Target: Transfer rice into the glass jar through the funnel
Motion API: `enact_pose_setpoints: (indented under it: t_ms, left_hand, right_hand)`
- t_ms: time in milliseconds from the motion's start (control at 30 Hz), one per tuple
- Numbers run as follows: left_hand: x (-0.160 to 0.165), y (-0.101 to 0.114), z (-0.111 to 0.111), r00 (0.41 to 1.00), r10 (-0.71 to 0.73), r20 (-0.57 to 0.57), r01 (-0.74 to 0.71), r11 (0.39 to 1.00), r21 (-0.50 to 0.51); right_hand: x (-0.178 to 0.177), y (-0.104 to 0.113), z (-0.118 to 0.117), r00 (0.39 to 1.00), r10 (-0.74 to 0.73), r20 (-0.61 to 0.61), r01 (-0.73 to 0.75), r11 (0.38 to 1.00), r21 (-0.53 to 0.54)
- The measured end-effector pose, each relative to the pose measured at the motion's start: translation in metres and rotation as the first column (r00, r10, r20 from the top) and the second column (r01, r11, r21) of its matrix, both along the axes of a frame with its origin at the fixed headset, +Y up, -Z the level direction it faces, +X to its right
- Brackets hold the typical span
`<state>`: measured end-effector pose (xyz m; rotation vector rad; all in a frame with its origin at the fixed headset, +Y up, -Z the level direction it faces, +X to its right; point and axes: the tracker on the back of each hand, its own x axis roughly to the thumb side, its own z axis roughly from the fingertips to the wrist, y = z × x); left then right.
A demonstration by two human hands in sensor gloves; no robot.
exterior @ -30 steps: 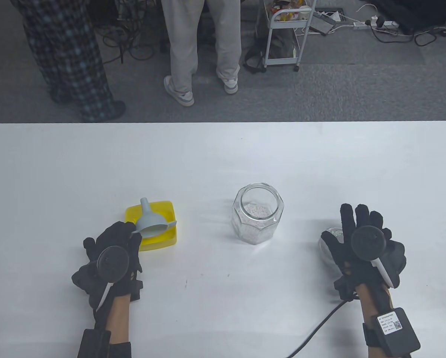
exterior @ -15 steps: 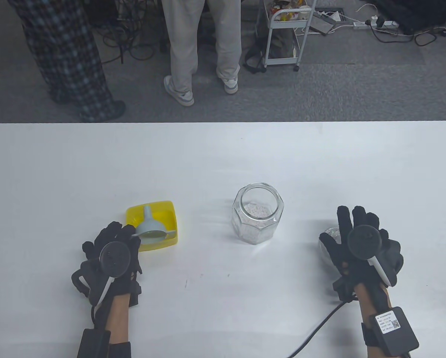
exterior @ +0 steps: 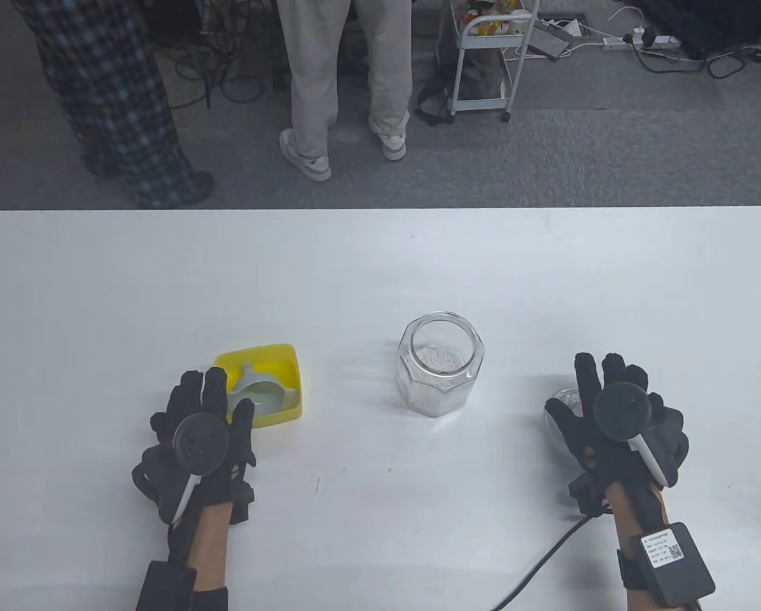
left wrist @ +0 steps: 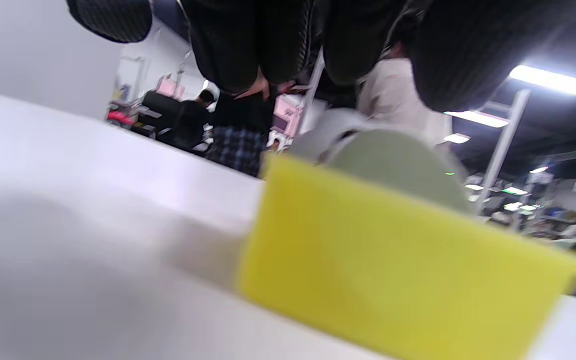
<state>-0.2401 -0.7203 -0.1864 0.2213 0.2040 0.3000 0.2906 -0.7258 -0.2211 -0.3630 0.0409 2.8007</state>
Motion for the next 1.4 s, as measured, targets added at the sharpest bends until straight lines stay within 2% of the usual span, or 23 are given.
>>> enact_pose_setpoints:
  t_ms: [100, 167, 233, 333, 367, 433, 533, 633, 967, 1067, 1200, 1333, 1400]
  left_hand:
    - [0.039, 0.004, 0.005, 0.983, -0.106, 0.148, 0.102, 0.994, 0.035]
    - [0.068, 0.001, 0.008, 0.947, -0.152, 0.281, 0.15, 0.988, 0.031]
    - [0.086, -0.003, 0.009, 0.923, -0.154, 0.352, 0.159, 0.987, 0.015]
    - [0.1, -0.011, 0.007, 0.896, -0.152, 0.418, 0.182, 0.983, -0.033]
    - [0.103, -0.016, 0.005, 0.89, -0.135, 0.436, 0.189, 0.978, -0.082]
    - [0.105, -0.022, 0.003, 0.885, -0.126, 0.449, 0.21, 0.967, -0.142]
    - [0.1, -0.026, 0.001, 0.888, -0.104, 0.447, 0.202, 0.963, -0.179]
    - [0.095, -0.026, -0.001, 0.896, -0.085, 0.435, 0.178, 0.968, -0.178]
    - [0.089, -0.024, -0.004, 0.906, -0.07, 0.419, 0.146, 0.978, -0.153]
    - [0.086, -0.023, -0.004, 0.908, -0.071, 0.412, 0.146, 0.977, -0.154]
    - [0.086, -0.023, -0.004, 0.907, -0.073, 0.415, 0.147, 0.978, -0.149]
    - [0.089, -0.022, -0.003, 0.902, -0.079, 0.425, 0.155, 0.977, -0.146]
    - [0.089, -0.023, -0.003, 0.9, -0.081, 0.428, 0.157, 0.977, -0.145]
  right_hand:
    - [0.003, -0.001, -0.001, 1.0, -0.003, 0.015, 0.003, 1.0, -0.02]
    - [0.004, -0.004, -0.002, 1.0, 0.012, 0.023, -0.01, 0.996, -0.091]
    - [0.005, -0.008, -0.002, 0.999, 0.028, 0.02, -0.024, 0.985, -0.171]
    - [0.005, -0.014, -0.003, 0.999, 0.047, 0.017, -0.042, 0.971, -0.234]
    - [0.005, -0.016, -0.004, 0.998, 0.067, 0.015, -0.061, 0.963, -0.261]
    - [0.004, -0.018, -0.005, 0.996, 0.089, 0.014, -0.081, 0.955, -0.286]
    - [0.004, -0.017, -0.006, 0.996, 0.085, 0.02, -0.076, 0.96, -0.271]
    - [0.005, -0.017, -0.007, 0.996, 0.081, 0.019, -0.073, 0.959, -0.275]
    - [0.001, -0.013, -0.011, 0.994, 0.104, -0.025, -0.107, 0.984, -0.142]
    - [0.003, 0.008, -0.008, 0.999, 0.046, -0.021, -0.047, 0.998, -0.043]
    - [-0.007, 0.061, -0.005, 0.996, -0.069, -0.049, 0.075, 0.987, 0.143]
    - [-0.047, 0.104, -0.012, 0.984, -0.066, -0.164, 0.093, 0.982, 0.165]
    - [-0.073, 0.119, -0.016, 0.973, -0.045, -0.224, 0.081, 0.985, 0.152]
